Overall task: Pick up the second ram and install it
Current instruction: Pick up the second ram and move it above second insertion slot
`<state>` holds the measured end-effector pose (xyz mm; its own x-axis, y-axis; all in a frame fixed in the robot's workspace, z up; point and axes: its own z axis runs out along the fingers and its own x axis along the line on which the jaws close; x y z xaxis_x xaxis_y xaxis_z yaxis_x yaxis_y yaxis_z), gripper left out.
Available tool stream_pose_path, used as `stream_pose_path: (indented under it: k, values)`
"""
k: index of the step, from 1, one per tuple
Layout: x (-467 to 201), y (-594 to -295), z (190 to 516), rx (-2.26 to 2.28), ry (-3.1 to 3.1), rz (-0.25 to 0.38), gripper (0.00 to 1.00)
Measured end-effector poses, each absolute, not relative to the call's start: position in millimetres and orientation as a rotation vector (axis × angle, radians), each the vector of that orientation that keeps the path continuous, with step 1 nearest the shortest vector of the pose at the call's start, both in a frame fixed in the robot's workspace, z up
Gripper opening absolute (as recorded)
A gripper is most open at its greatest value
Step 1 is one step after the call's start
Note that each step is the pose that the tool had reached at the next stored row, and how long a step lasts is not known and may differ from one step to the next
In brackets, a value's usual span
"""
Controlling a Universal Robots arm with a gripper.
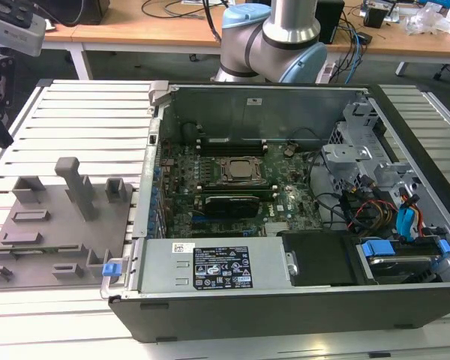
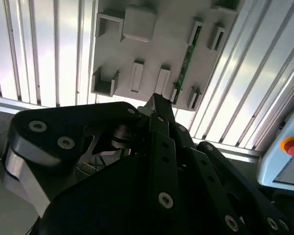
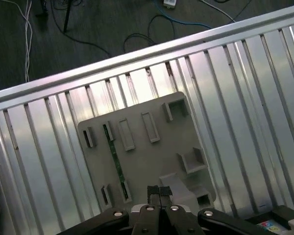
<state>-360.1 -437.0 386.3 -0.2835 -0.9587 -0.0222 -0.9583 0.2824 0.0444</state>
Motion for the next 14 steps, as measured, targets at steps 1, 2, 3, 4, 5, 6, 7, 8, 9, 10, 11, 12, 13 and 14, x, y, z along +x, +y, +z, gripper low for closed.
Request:
stream_pose_path:
  k: [1,2,3,4,5,6,7,8,9,10,11,12,13,14]
  values:
    - [-360.1,-437.0,386.3,1.881,-2.504,-0.077,0.11]
    - [-360.1,-437.0,386.3,1.887,-2.499,-0.076,0.11]
    - [-360.2,-437.0,386.3,1.894,-2.494,-0.076,0.11]
    - [-360.2,-437.0,386.3,1.9,-2.489,-0.076,0.11]
    - [-360.2,-437.0,386.3,1.909,-2.482,-0.076,0.11]
    - [-360.2,-437.0,386.3,1.916,-2.476,-0.076,0.11]
    - [-360.1,-437.0,386.3,1.926,-2.468,-0.076,0.11]
    - [-360.1,-437.0,386.3,1.935,-2.462,-0.076,0.11]
    - [-360.1,-437.0,386.3,1.942,-2.455,-0.076,0.11]
    - [-360.1,-437.1,386.3,1.954,-2.446,-0.076,0.11]
    - [-360.1,-437.0,386.3,1.967,-2.435,-0.076,0.11]
    - [-360.1,-437.1,386.3,1.978,-2.426,-0.076,0.11]
    - [-360.1,-437.1,386.3,1.989,-2.416,-0.076,0.11]
    - [-360.1,-437.1,386.3,2.005,-2.403,-0.076,0.11]
